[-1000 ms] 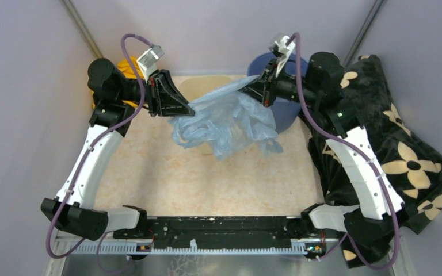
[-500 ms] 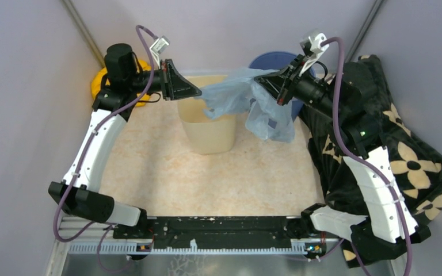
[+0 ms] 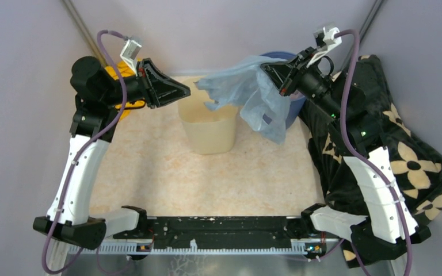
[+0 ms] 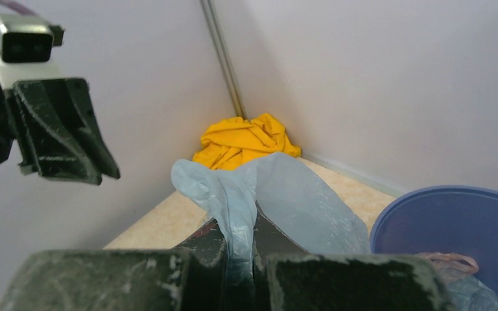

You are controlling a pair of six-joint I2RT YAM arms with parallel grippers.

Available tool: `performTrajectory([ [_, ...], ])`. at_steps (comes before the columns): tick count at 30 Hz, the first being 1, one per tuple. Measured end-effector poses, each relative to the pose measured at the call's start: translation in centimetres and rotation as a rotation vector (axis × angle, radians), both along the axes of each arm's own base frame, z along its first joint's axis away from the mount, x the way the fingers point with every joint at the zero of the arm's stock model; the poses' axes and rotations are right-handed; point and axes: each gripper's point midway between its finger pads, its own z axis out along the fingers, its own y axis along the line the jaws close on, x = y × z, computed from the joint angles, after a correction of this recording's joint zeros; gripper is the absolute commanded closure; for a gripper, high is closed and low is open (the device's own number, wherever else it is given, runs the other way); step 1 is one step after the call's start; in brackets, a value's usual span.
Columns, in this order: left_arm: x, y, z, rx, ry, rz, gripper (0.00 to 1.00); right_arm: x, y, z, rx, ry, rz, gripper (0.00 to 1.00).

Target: Put the trash bags into the trash bin

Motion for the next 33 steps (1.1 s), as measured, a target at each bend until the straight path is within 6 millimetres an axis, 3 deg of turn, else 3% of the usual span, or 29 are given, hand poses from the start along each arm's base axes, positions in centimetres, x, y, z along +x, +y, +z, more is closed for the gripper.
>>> performTrajectory([
  [3,-1.4,0.1,0.1,-0.043,0.011,-0.024,0.61,0.5,-0.3,0.7,0.04,0.0,-0.031,1.0],
  [6,-2.3,0.0,-0.9,-0.094,0.072,-0.05,0.41,0.8,-0.5,1.9,0.097,-0.015,-0.052,1.0],
  [9,-2.2,-0.2,-2.7,-0.151,0.176,-0.069,0.29,1.0,-0.7,3.3,0.163,-0.039,-0.065,1.0],
  [12,-1.6,-0.4,-4.3,-0.193,0.279,-0.065,0.22,1.4,-0.8,4.1,0.22,-0.055,-0.073,1.0],
  [15,-1.4,-0.3,-4.7,-0.243,0.349,-0.053,0.2,2.0,-0.7,4.3,0.259,-0.064,-0.082,1.0],
  [21,-1.7,0.4,-2.7,-0.384,0.376,-0.019,0.2,3.0,0.3,4.3,0.301,-0.079,-0.076,1.0],
  [25,-0.8,0.2,-2.2,-0.464,0.419,0.004,0.19,3.2,1.5,3.5,0.31,-0.069,-0.06,1.0],
  [28,-0.3,-1.6,-2.4,-0.489,0.464,-0.012,0.18,3.6,2.2,3.1,0.315,-0.063,-0.059,1.0],
  [33,0.9,-5.8,-4.3,-0.478,0.554,-0.036,0.17,3.4,3.7,2.9,0.32,-0.059,-0.038,1.0],
])
